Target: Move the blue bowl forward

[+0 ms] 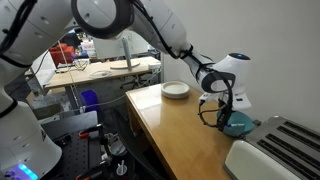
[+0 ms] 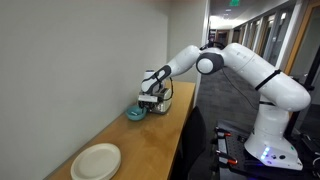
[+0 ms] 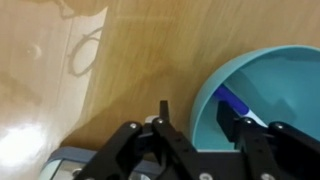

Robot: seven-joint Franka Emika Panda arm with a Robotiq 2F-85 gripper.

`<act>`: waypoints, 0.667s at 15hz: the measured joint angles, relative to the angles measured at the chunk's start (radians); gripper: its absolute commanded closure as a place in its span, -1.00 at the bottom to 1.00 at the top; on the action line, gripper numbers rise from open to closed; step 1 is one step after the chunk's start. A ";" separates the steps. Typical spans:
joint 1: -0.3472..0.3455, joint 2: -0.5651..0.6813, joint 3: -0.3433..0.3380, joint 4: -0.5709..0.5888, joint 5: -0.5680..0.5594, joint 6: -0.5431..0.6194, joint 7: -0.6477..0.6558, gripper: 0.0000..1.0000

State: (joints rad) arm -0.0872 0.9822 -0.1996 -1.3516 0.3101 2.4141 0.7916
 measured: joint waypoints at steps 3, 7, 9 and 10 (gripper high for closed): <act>0.000 0.014 -0.001 0.020 -0.001 -0.004 0.000 0.93; 0.000 0.022 -0.002 0.040 -0.016 -0.014 -0.001 1.00; 0.005 0.023 0.000 0.054 -0.032 -0.043 -0.004 0.98; 0.008 0.023 0.002 0.063 -0.038 -0.060 -0.004 0.98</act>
State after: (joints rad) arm -0.0790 1.0052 -0.1976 -1.2889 0.2718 2.3541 0.7875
